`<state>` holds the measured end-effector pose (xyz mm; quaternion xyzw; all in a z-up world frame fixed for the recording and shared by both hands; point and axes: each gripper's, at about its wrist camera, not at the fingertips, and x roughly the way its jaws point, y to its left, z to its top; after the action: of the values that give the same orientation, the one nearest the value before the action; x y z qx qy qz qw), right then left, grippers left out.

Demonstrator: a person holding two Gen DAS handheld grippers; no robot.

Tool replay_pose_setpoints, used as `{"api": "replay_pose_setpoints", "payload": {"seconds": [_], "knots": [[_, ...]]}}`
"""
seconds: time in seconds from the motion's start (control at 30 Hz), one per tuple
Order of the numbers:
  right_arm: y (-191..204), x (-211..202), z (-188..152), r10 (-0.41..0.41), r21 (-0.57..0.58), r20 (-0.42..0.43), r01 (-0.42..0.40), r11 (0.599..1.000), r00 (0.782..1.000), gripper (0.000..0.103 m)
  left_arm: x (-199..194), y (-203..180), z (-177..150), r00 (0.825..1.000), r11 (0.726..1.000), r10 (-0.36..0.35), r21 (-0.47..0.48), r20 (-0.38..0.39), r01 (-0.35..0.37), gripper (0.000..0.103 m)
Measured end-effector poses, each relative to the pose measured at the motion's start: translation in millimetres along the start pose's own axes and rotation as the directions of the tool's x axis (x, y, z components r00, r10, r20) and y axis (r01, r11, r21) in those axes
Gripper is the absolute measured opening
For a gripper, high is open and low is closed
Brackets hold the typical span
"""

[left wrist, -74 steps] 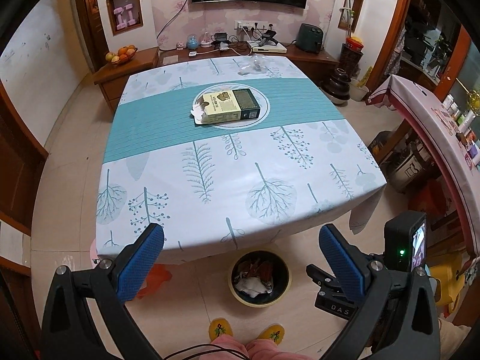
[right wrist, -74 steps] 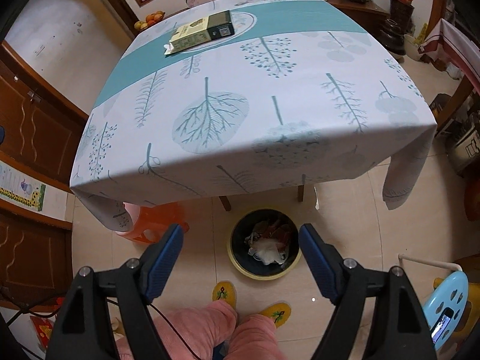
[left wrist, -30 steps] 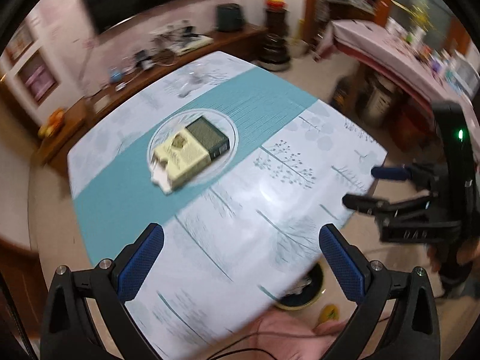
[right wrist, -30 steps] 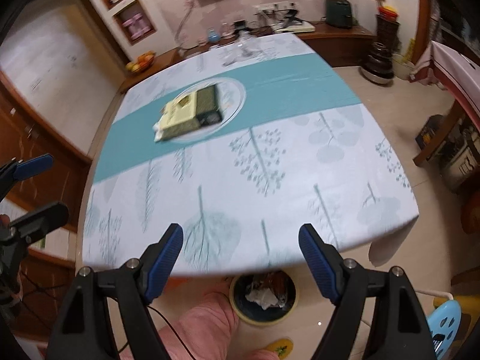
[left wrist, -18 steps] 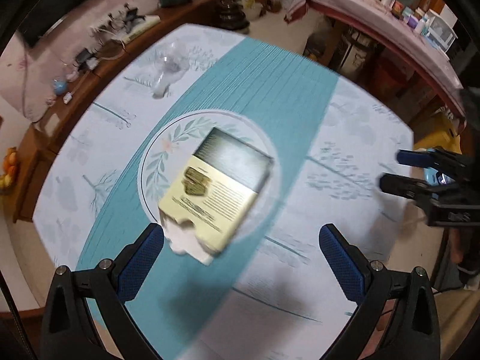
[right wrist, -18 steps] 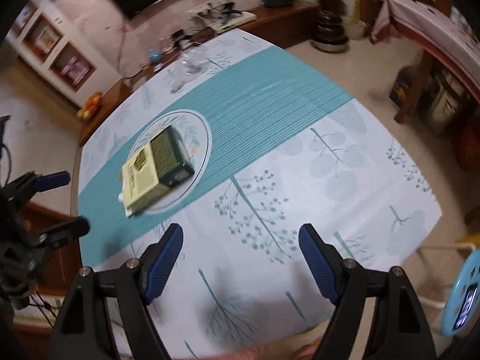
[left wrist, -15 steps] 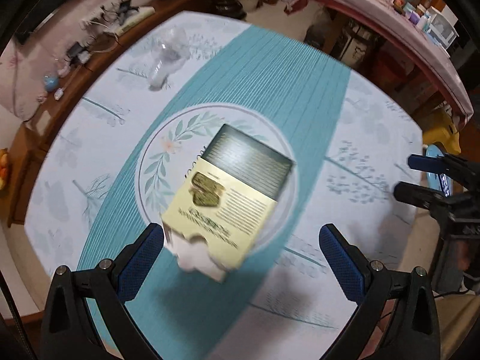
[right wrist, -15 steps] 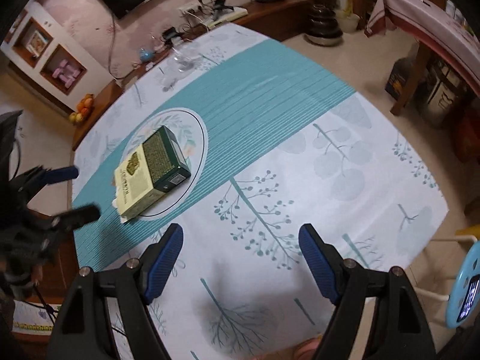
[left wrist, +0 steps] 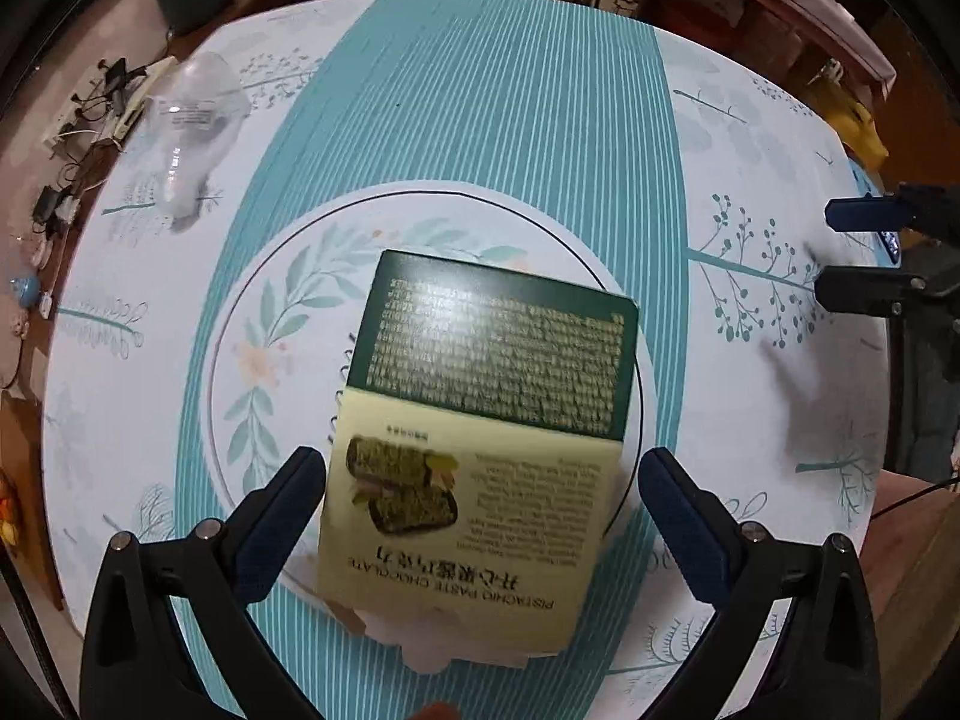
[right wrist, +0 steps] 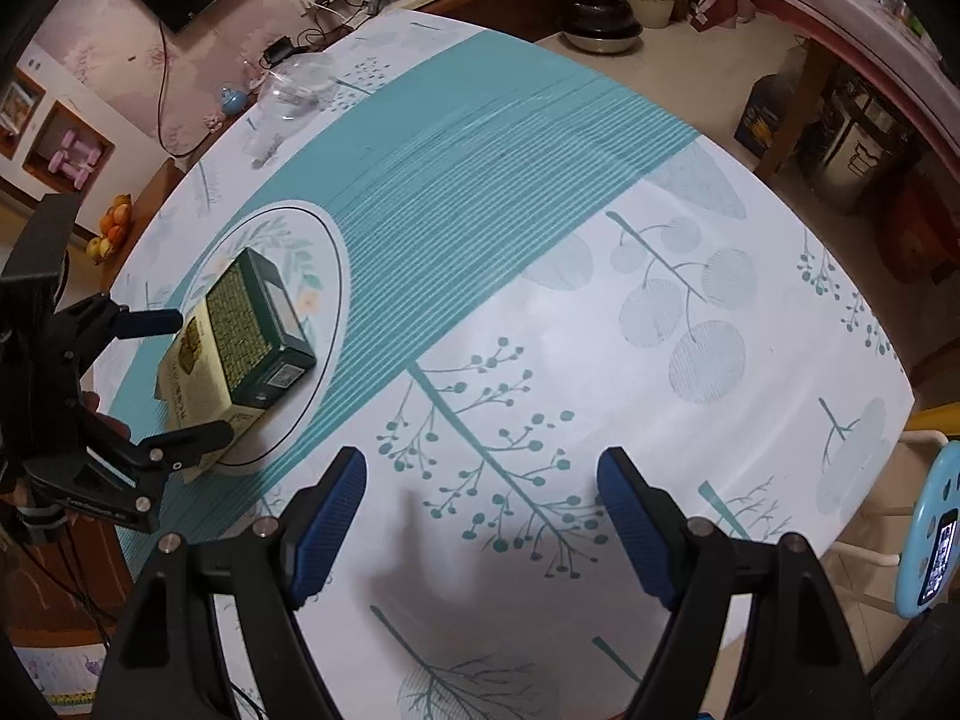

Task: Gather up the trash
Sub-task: 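Grasp the pistachio chocolate box with the left gripper, then lift the box with the left gripper while the right reaches toward the clear plastic bottle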

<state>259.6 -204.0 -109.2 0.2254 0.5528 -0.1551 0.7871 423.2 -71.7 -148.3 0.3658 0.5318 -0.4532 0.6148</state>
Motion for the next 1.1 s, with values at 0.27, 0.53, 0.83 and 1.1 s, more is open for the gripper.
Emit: {"api": "replay_pose_setpoints", "payload": {"seconds": [0.27, 0.53, 0.83, 1.1], "knots": [[-3, 6, -1, -0.004, 0.013, -0.013, 0.004, 1.000, 1.000, 0.080, 27, 14, 3, 0.998, 0.999, 0.020, -0.041, -0.059, -0.022, 0.103], [-4, 6, 0, -0.001, 0.019, -0.011, 0.001, 1.000, 1.000, 0.080, 31, 17, 11, 0.997, 0.991, 0.035, -0.129, -0.061, -0.043, 0.101], [1, 5, 8, 0.018, 0.007, -0.004, -0.018, 1.000, 1.000, 0.080, 22, 15, -3, 0.997, 0.976, 0.058, -0.206, -0.044, -0.066, 0.099], [21, 15, 22, 0.038, -0.033, -0.007, -0.038, 0.999, 0.999, 0.080, 10, 32, -31, 0.999, 0.938, 0.048, -0.342, -0.013, -0.050, 0.099]]}}
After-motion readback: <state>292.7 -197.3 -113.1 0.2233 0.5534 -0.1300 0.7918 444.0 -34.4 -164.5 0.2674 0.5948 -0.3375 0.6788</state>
